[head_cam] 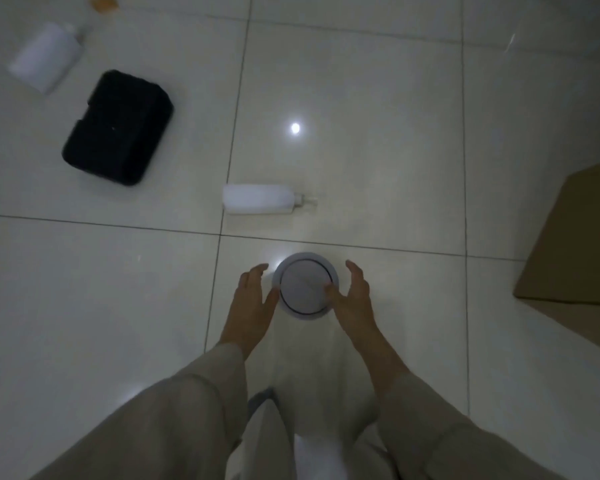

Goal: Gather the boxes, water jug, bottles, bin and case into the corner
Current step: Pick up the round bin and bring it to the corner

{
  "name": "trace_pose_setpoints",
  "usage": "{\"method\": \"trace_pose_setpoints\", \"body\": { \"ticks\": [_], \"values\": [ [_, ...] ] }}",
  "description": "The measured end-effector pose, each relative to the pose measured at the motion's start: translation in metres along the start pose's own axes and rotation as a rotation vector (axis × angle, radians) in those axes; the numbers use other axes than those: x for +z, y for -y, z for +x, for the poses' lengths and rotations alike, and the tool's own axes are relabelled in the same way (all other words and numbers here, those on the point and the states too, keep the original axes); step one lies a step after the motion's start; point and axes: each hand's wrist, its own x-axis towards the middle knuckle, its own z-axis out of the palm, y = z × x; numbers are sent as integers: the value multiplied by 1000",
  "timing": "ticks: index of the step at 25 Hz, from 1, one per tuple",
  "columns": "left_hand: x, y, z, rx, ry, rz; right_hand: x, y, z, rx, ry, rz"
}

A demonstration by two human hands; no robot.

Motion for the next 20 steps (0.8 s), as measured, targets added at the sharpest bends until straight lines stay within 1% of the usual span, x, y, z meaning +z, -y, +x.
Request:
{"method": "trace_pose_setpoints", "body": {
  "ticks": [2,4,6,10,13,15,20],
  "values": [
    [20,13,16,-100,77,-69,8,-15,16,136,59,122],
    [30,16,20,-125,161,-141,13,-24,19,188,136,223],
    [36,9,15,-103,161,-163,12,-32,17,156,128,301],
    [43,-31,-14,-10,113,-113,-15,-38,-4,44,22,397],
    [58,-86,-42,99,105,-74,-69,-38,-39,-26,-70,480],
    [75,-123,-64,175,131,-40,-110,-43,-60,-54,-126,534],
    [158,-215,-121,289,308,-15,-234,-83,-109,-73,-339,629]
  ]
}}
